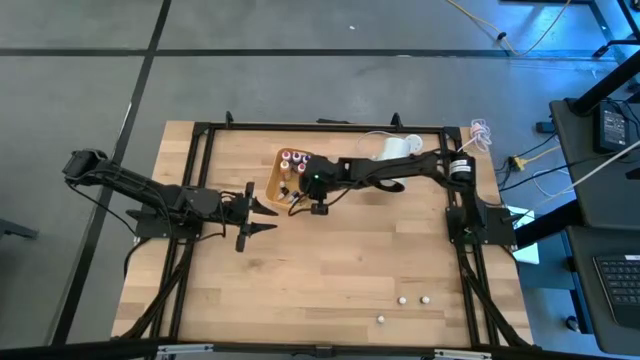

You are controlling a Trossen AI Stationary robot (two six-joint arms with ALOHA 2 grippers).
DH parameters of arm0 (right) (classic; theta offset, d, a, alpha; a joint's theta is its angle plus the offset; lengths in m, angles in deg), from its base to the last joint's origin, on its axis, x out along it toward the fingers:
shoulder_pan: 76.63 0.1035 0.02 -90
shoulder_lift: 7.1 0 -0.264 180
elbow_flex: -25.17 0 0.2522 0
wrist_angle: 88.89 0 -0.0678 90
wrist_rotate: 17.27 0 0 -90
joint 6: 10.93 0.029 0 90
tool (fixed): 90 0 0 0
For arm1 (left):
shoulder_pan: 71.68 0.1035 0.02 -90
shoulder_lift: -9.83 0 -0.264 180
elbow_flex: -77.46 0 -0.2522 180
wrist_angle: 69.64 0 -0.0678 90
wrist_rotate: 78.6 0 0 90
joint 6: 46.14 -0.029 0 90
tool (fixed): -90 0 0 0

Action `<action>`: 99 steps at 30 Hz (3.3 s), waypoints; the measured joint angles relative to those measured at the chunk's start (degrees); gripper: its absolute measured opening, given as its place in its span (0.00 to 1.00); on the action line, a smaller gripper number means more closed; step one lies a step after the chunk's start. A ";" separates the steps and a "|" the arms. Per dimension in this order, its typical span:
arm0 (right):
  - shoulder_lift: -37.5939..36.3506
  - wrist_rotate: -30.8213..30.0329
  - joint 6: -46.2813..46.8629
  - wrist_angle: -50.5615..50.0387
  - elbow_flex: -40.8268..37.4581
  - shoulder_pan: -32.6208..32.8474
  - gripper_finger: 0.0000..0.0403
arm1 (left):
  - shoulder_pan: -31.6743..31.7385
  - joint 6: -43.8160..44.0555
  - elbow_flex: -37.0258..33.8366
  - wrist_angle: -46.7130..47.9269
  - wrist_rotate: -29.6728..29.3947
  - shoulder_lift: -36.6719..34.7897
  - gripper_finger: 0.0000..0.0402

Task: Pick & Place food coloring
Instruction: Put the top small pink food coloring bottle into the yellow bin, then put the top small red food coloring bottle into the yellow bin

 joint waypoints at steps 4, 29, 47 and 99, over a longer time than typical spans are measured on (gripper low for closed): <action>1.80 -0.93 -0.02 -0.29 0.00 -0.11 0.20 | 0.00 0.00 0.00 0.07 0.00 -0.02 0.37; -10.90 -2.47 0.56 -9.74 -1.23 3.43 0.36 | 0.00 0.00 0.00 0.04 0.00 -0.02 0.37; -43.07 2.57 39.86 -23.03 -30.04 37.46 0.35 | 0.01 0.00 0.00 -0.09 -0.02 -0.01 0.37; -26.43 -2.12 60.16 -26.92 -32.33 66.99 0.35 | 0.02 -0.02 0.00 -0.13 -17.90 -0.01 0.37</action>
